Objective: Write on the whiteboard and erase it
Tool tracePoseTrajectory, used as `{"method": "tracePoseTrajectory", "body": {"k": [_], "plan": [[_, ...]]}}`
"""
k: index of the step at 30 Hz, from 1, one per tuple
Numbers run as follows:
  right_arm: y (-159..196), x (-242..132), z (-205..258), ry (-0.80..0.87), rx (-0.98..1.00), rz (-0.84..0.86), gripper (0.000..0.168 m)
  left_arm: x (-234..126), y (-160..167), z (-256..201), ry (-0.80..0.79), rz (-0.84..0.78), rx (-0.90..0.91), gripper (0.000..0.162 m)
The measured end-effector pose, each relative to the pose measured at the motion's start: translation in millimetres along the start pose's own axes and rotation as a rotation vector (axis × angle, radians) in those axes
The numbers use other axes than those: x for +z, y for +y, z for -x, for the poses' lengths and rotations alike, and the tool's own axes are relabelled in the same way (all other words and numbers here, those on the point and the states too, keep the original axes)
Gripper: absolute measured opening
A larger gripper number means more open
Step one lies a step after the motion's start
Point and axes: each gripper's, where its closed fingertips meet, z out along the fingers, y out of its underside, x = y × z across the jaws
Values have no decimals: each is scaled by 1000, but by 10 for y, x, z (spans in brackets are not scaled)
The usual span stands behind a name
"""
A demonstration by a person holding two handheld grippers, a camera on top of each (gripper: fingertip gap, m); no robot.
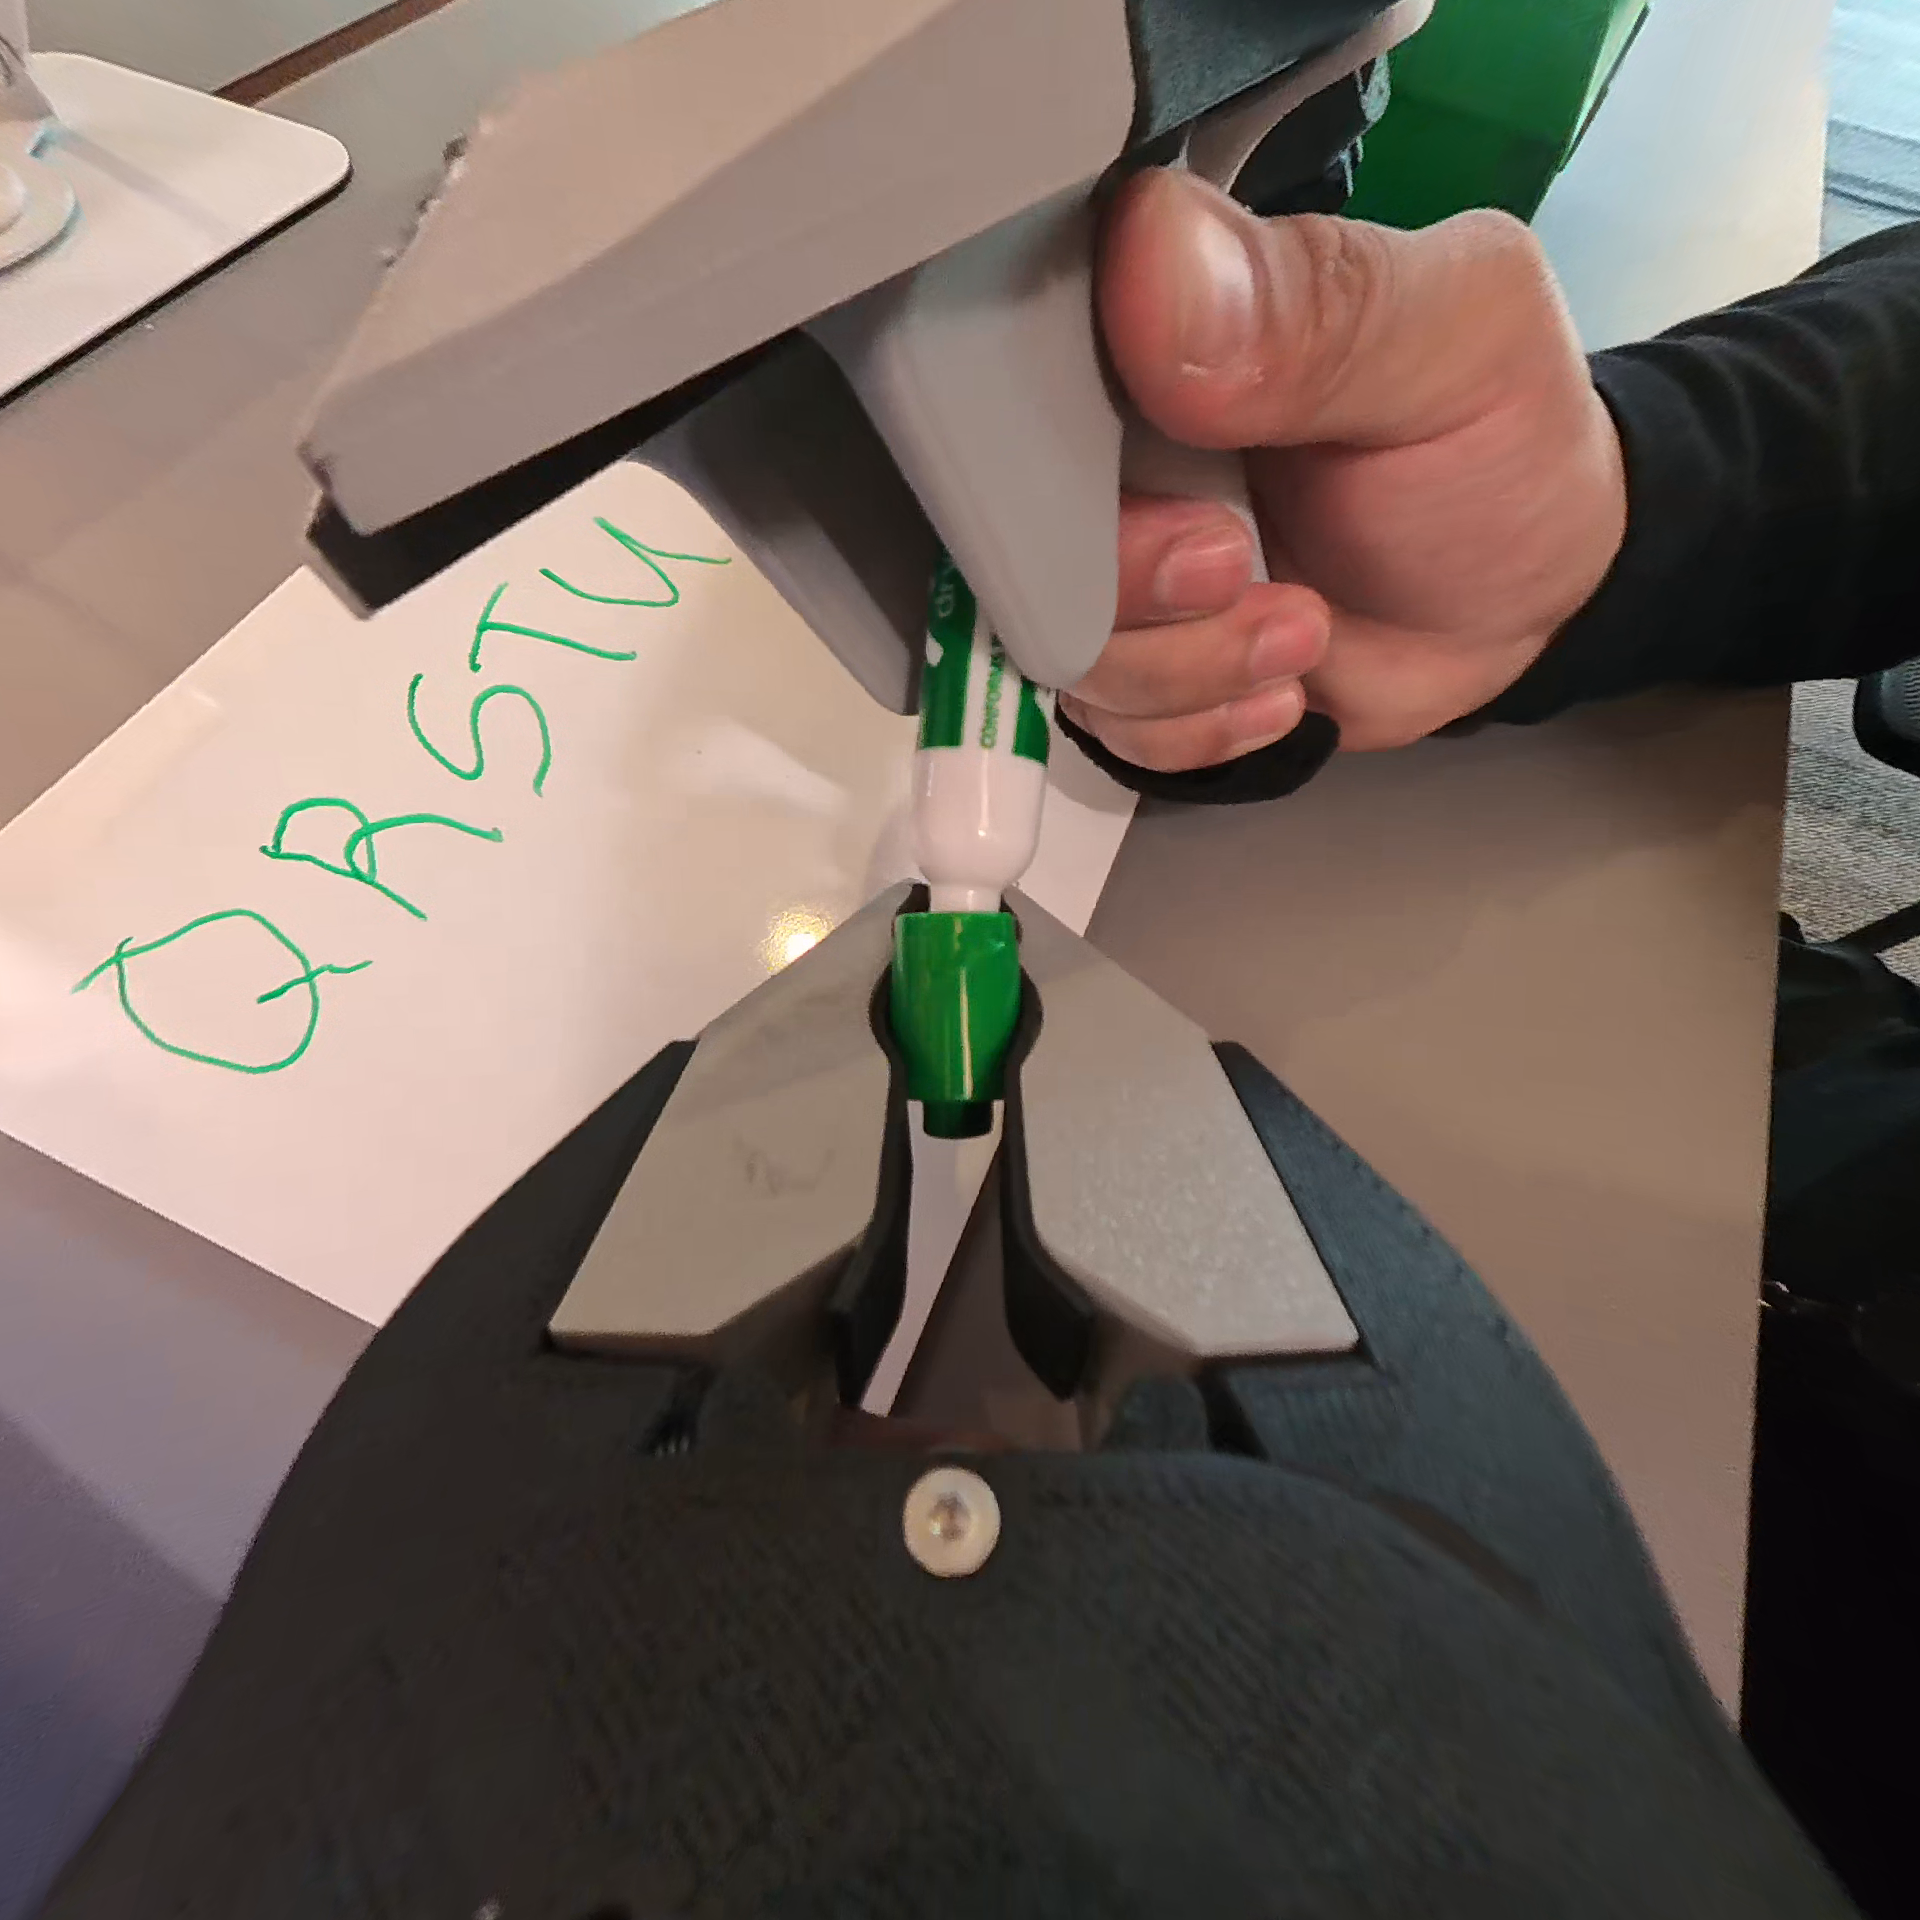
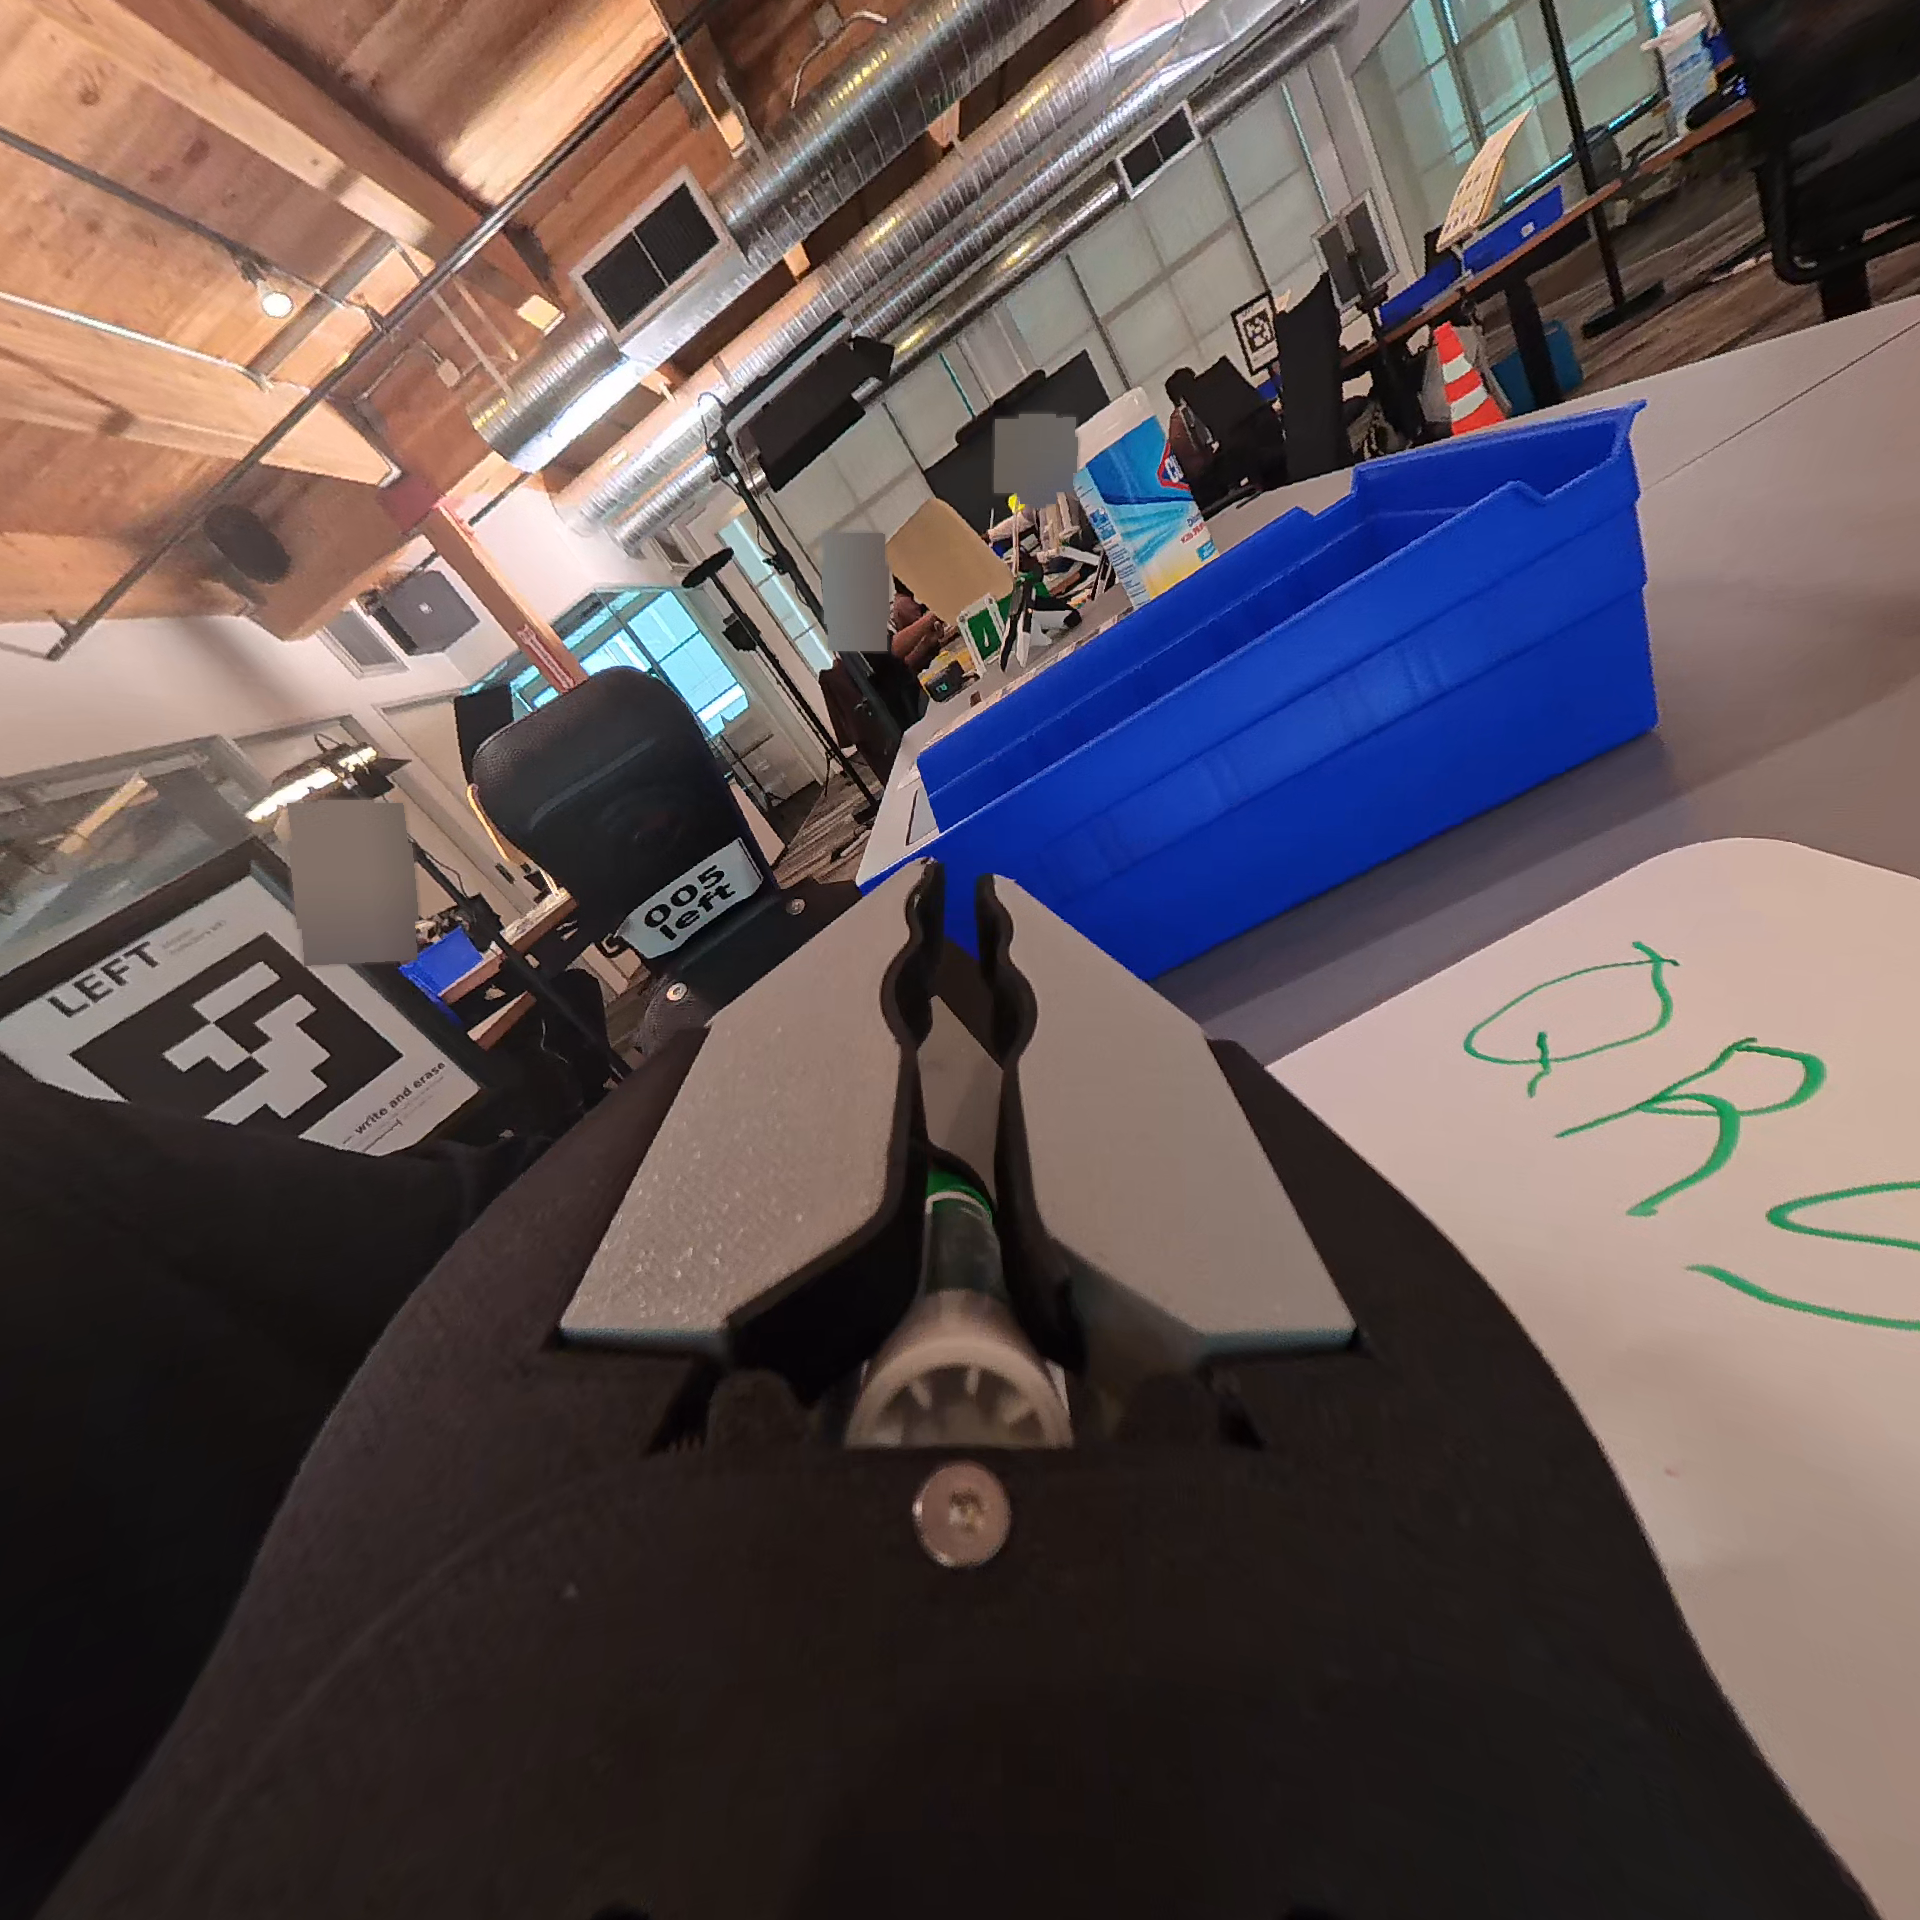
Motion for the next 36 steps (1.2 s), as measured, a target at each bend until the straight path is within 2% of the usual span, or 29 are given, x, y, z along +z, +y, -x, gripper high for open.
{"method": "tracePoseTrajectory", "body": {"k": [7, 12, 15, 21, 27, 33, 36], "plan": [[-12, 37, 28, 10, -59, 31, 3, 8, 16, -18, 6, 12, 25, 8], [-51, 15, -21, -28, 34, 12, 2, 19, -27, -91, 41, -11, 36, 8], [-127, -7, 44, -92, 76, -4, 6, -17, -143, -132, 66, -75, 17, 9], [-180, 5, 93, -118, 84, -21, 20, 7, -159, -62, 23, -91, 8, 9], [-251, -3, 252, -223, 112, -57, 19, 27, -192, -93, 36, -106, -4, 9], [-255, 0, 136, -75, 43, -43, 15, 60, -222, -113, 17, -112, 19, 9], [-180, 33, 185, -62, 1, 43, 14, 80, -193, -154, 20, -89, 52, 8]]}}
